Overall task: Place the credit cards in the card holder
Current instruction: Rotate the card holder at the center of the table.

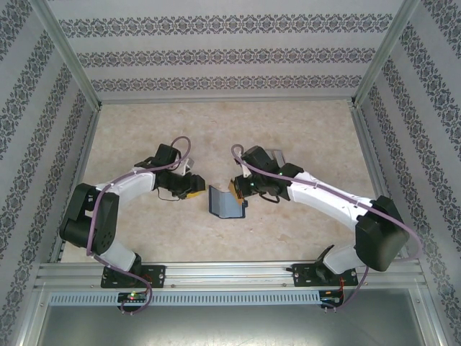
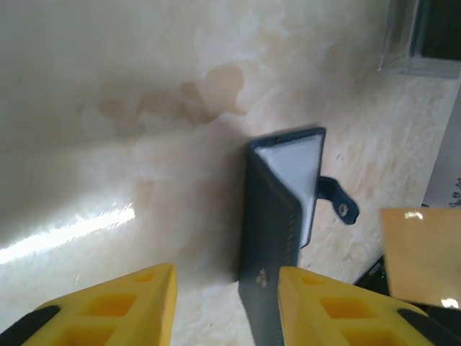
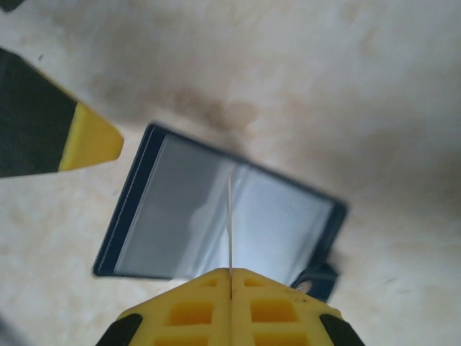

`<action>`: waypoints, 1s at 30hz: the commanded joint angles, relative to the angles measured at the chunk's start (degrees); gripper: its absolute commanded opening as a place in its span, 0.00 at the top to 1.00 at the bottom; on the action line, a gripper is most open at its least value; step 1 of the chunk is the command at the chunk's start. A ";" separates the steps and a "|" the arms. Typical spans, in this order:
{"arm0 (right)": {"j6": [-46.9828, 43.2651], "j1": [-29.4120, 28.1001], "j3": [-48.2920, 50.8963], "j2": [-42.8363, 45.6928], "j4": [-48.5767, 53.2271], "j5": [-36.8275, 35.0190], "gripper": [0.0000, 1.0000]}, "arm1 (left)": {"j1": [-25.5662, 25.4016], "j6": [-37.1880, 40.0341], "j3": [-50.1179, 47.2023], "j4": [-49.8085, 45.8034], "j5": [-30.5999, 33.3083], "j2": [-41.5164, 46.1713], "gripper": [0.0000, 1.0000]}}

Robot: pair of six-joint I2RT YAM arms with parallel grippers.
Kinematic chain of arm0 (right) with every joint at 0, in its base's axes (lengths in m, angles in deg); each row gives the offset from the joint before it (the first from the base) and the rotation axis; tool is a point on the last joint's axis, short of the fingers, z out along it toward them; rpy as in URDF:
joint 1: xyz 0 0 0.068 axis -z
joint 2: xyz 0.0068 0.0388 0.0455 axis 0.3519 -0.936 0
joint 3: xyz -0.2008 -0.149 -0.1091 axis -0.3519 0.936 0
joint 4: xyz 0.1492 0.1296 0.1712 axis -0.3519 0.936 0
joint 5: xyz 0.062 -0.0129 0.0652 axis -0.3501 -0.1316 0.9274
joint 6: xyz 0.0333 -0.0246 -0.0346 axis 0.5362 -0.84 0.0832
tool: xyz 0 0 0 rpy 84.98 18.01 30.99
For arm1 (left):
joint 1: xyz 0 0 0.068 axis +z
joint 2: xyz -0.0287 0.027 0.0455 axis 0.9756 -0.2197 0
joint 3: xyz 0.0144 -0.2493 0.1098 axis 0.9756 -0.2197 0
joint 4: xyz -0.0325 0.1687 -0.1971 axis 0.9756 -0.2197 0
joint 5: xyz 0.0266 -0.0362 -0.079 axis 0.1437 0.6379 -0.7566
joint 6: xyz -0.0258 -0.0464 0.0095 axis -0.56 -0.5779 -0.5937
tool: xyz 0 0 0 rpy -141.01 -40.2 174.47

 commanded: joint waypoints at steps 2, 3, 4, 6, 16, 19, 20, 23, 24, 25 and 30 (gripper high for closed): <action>6.96 2.02 6.68 -1.75 -10.29 17.62 1.00 | 0.40 0.46 -1.34 1.05 -3.48 -0.92 0.61; 7.93 2.59 8.11 -2.30 -11.85 18.79 1.00 | 0.41 0.44 -1.50 1.37 -4.05 -1.12 0.61; 8.24 2.90 9.08 -2.86 -12.77 19.63 1.00 | 0.39 0.40 -1.37 1.44 -4.50 -1.12 0.61; 7.49 3.34 10.27 -4.01 -13.14 19.79 1.00 | 0.44 0.68 -0.87 0.74 -4.37 -0.62 0.55; 7.81 3.41 10.31 -7.20 -18.40 23.45 1.00 | 0.41 -0.19 -0.39 0.31 -4.66 1.96 0.43; 7.91 3.41 9.64 -9.15 -19.92 24.81 1.00 | -0.28 -1.67 -0.25 2.55 -5.64 -0.02 0.44; 7.87 3.30 9.15 -9.89 -20.02 25.14 1.00 | -0.79 -1.40 0.28 2.27 -5.23 -0.74 0.44; 7.85 3.00 7.58 -11.71 -19.57 25.03 1.00 | -1.54 0.00 1.37 -0.33 -2.91 -2.36 0.47; 7.78 3.00 7.23 -12.12 -19.39 24.66 1.00 | -1.59 0.04 0.99 -0.10 -2.28 -2.37 0.48; 7.83 3.14 6.95 -12.48 -19.20 24.26 1.00 | -1.57 0.08 0.62 0.27 -1.43 -2.41 0.50; 10.02 3.56 7.75 -11.31 -19.41 22.74 1.00 | -1.69 3.03 1.89 -3.69 2.99 -4.08 0.67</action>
